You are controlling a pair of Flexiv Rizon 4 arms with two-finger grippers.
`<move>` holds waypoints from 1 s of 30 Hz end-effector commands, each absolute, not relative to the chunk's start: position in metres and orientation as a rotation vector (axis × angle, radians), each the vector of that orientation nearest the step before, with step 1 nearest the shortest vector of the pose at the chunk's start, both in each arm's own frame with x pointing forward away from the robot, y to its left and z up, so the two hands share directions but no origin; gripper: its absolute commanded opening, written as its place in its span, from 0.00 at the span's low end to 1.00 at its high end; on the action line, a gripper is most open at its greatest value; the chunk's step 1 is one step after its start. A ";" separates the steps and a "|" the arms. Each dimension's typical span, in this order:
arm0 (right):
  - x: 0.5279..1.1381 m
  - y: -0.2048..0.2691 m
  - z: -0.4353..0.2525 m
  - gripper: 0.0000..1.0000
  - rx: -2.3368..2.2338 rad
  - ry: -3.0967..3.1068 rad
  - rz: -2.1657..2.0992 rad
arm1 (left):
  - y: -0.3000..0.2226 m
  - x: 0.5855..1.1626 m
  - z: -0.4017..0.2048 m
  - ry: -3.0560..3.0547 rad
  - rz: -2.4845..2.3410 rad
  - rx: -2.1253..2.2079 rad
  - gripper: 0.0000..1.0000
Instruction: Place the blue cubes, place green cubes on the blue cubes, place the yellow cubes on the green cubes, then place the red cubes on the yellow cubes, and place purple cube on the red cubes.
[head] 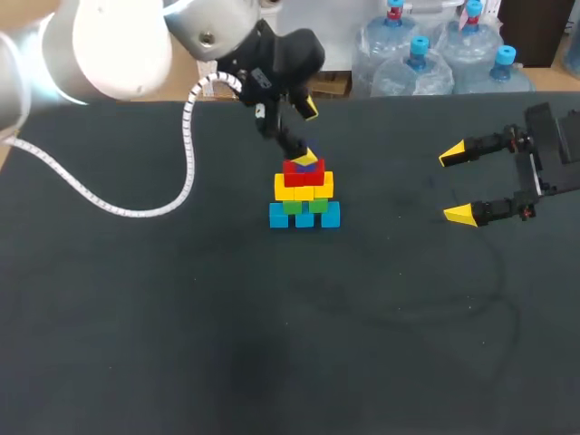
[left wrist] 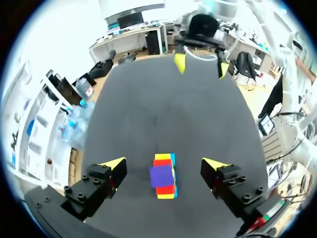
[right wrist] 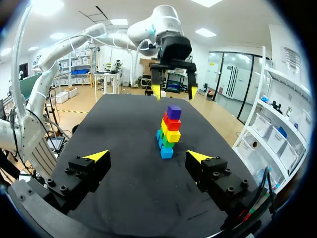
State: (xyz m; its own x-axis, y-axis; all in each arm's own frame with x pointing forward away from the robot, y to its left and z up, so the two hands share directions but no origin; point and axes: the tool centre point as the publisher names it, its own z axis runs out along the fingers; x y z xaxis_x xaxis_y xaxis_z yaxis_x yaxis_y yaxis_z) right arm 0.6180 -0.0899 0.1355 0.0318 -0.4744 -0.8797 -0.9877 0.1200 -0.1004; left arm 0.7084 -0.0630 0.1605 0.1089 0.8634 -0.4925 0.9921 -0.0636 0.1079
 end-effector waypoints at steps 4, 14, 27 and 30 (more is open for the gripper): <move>0.618 -0.090 0.136 1.00 -1.474 1.567 0.777 | -0.038 0.684 0.190 1.715 -0.378 1.948 1.00; 0.618 -0.090 0.136 1.00 -1.474 1.567 0.777 | 0.009 0.662 0.201 1.681 -0.321 1.907 1.00; 0.618 -0.090 0.136 1.00 -1.474 1.567 0.777 | 0.065 0.638 0.193 1.701 -0.308 1.873 1.00; 0.618 -0.090 0.136 1.00 -1.474 1.567 0.777 | 0.073 0.634 0.192 1.698 -0.309 1.870 1.00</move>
State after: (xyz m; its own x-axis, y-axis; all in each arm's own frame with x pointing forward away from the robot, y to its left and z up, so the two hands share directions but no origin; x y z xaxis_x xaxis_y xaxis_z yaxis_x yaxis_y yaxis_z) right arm 0.6180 -0.0899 0.1355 0.0318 -0.4744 -0.8797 -0.9877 0.1200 -0.1004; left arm 0.6445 0.0625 0.1919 0.1500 0.8452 -0.5130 0.9740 -0.0370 0.2237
